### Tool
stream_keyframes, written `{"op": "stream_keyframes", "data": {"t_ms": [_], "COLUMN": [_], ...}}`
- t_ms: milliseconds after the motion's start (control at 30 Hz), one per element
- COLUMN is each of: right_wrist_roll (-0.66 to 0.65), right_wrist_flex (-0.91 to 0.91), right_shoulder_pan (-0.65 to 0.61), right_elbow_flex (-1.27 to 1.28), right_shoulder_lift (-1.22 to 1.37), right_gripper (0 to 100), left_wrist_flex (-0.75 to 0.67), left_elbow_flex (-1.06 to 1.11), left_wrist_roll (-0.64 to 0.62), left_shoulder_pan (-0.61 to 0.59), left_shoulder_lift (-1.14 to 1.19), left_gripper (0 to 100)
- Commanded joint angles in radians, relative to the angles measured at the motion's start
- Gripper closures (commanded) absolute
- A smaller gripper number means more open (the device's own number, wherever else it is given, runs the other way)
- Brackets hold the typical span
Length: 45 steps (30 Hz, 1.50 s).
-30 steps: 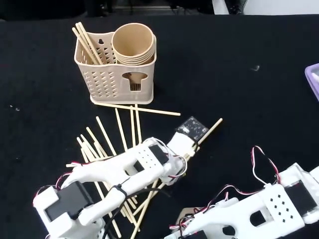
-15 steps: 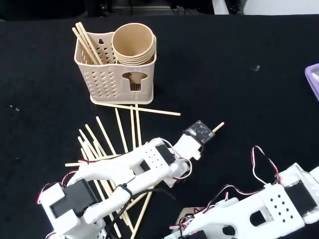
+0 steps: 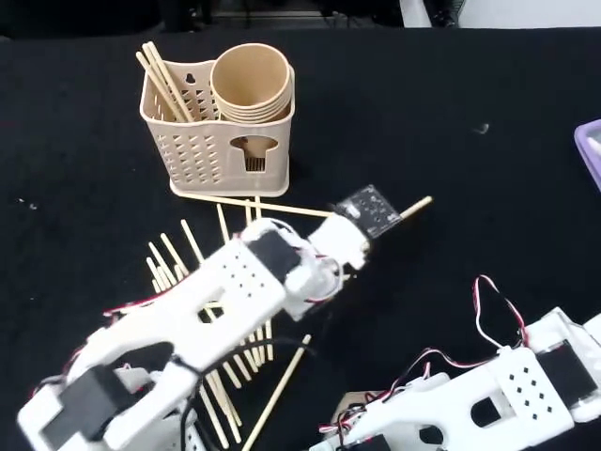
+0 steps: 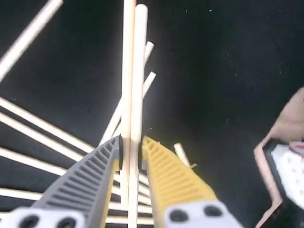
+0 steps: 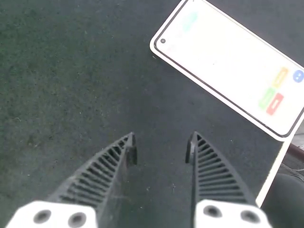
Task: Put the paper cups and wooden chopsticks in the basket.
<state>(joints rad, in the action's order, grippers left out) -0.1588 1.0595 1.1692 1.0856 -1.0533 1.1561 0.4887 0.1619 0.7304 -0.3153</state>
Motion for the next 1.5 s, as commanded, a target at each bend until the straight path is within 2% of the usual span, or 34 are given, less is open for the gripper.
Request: {"op": "stream_keyframes", "data": {"t_ms": [0, 133, 233, 400, 567, 767, 900, 1033, 1233, 1333, 1467], "right_wrist_roll": [0.002, 0.000, 0.000, 0.000, 0.006, 0.008, 0.008, 0.008, 0.008, 0.008, 0.008], "right_wrist_flex": [0.006, 0.015, 0.068, 0.146, 0.087, -0.110, -0.262, -0.358, -0.411, -0.413, -0.413], "right_shoulder_pan": [-0.017, -0.032, -0.123, -0.381, -0.710, -1.111, -1.287, -1.347, -1.349, -1.350, -1.352], "right_elbow_flex": [-0.007, -0.002, -0.002, -0.002, -0.002, 0.093, 0.199, 0.302, 0.371, 0.381, 0.380], "right_shoulder_lift": [-0.018, -0.019, -0.021, -0.021, -0.022, -0.016, -0.016, -0.022, -0.021, -0.022, -0.022], "right_gripper": [81.8, 81.8, 81.8, 81.8, 82.1, 82.2, 82.2, 82.2, 82.2, 82.2, 82.2], "left_wrist_flex": [0.040, 0.043, 0.046, 0.048, 0.034, -0.199, -0.446, -0.749, -1.146, -1.238, -1.258], "left_elbow_flex": [-0.054, -0.068, -0.101, -0.180, -0.268, -0.292, -0.232, -0.117, 0.019, 0.022, 0.001], "left_wrist_roll": [0.143, 0.163, 0.166, 0.167, 0.155, -0.034, -0.124, -0.173, -0.288, -0.304, -0.296], "left_shoulder_pan": [-0.088, -0.213, -0.292, -0.427, -0.503, -0.659, -0.728, -0.762, -0.805, -0.808, -0.809], "left_shoulder_lift": [-0.137, -0.236, -0.338, -0.519, -0.628, -0.655, -0.632, -0.589, -0.460, -0.373, -0.272], "left_gripper": [97, 97, 97, 97, 97, 97, 97, 97, 97, 97, 97]}}
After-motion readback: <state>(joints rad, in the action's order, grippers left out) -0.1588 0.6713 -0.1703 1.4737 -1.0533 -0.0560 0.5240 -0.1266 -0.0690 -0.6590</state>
